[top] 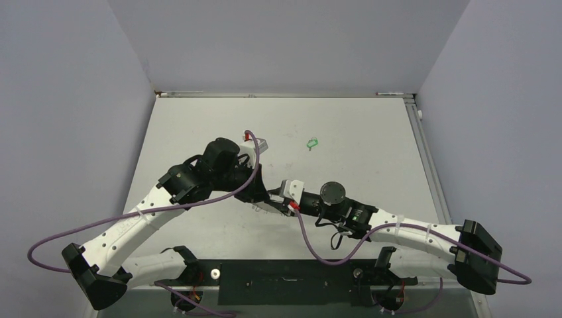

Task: Put the keys on the keyring

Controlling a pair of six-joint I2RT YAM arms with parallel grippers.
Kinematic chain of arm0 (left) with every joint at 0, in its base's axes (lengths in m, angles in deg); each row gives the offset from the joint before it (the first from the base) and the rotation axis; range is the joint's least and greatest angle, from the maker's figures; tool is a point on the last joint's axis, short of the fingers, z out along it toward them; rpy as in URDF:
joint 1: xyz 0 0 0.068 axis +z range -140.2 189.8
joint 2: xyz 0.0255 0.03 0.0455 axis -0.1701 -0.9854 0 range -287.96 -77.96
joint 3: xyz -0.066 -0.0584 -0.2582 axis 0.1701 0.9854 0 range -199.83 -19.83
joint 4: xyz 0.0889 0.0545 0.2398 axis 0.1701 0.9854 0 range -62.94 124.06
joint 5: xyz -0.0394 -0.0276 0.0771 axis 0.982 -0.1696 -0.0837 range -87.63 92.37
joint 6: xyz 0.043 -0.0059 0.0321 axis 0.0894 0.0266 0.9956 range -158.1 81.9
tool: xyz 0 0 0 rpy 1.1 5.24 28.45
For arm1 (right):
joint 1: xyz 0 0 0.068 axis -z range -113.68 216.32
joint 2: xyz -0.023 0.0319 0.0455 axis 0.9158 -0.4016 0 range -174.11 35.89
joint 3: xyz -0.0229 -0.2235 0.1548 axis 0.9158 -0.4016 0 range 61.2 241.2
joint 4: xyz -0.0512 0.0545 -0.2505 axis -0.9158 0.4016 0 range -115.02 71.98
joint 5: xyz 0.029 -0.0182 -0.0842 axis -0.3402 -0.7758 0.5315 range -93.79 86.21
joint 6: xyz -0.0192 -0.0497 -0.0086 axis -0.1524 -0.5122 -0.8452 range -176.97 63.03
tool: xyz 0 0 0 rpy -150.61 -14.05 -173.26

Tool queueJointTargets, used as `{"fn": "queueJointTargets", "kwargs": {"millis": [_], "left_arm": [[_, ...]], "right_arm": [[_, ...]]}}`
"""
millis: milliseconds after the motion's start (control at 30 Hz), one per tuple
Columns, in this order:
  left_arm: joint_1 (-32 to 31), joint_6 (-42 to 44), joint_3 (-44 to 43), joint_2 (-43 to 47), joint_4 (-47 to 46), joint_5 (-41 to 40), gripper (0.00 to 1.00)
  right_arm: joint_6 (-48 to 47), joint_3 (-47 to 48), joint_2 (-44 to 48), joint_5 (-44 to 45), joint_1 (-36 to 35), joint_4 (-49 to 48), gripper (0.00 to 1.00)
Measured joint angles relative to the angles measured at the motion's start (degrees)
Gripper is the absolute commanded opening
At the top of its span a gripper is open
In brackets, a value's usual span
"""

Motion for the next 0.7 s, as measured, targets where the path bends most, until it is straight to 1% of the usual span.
{"fn": "queueJointTargets", "kwargs": {"millis": [67,300,367,500,533,633,700], "left_arm": [[0.0,0.0,0.0,0.0,0.1,0.0,0.0],[0.0,0.1,0.0,0.0,0.3,-0.1,0.01],[0.0,0.0,0.0,0.0,0.3,-0.1,0.11],[0.0,0.1,-0.7,0.0,0.5,0.2,0.46],[0.0,-0.1,-1.2,0.0,0.5,0.3,0.51],[0.0,0.3,-2.4,0.1,0.7,0.5,0.61],[0.1,0.5,-3.2,0.4,0.9,0.5,0.63]], "right_arm": [[0.2,0.0,0.0,0.0,0.0,0.0,0.17],[0.4,0.0,0.0,0.0,0.0,0.0,0.12],[0.6,0.0,0.0,-0.1,0.0,0.0,0.12],[0.7,0.0,0.0,-0.5,0.0,0.0,0.11],[0.7,0.0,0.0,-0.6,0.0,0.0,0.11],[0.8,0.0,0.0,-1.0,0.1,0.0,0.11],[0.9,0.0,0.0,-1.7,0.3,0.0,0.11]]}}
